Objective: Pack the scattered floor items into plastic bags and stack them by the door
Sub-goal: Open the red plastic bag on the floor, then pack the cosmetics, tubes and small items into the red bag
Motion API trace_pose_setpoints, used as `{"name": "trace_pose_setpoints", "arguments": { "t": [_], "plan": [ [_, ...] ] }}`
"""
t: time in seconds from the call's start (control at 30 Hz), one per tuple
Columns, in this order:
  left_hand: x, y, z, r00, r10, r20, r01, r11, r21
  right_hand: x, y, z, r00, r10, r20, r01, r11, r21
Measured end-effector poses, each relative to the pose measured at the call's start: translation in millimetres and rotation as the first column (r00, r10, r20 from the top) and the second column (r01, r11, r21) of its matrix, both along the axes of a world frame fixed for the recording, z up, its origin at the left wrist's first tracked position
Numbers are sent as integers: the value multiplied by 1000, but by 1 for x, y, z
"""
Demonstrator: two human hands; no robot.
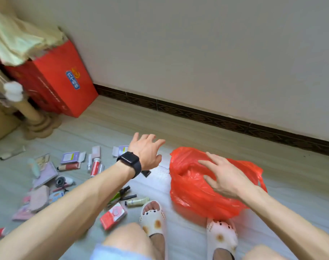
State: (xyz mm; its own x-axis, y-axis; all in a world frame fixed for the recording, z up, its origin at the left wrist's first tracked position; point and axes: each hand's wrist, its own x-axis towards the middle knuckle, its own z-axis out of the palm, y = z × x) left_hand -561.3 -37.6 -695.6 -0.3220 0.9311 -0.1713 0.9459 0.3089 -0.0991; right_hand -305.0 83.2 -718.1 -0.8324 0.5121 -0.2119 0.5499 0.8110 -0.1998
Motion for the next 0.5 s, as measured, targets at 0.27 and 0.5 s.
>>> {"name": "trace_pose_setpoints", "arguments": {
  "t": [0.27, 0.5],
  "plan": [
    [-54, -114, 64, 945, 326, 3, -326, 945, -2, -68, -46, 95, 971, 234, 41, -238, 953, 189],
    [-59, -190, 83, 900, 431, 70, -436, 889, 141, -138, -103, 132, 902, 429, 41, -424, 866, 265]
  ]
}}
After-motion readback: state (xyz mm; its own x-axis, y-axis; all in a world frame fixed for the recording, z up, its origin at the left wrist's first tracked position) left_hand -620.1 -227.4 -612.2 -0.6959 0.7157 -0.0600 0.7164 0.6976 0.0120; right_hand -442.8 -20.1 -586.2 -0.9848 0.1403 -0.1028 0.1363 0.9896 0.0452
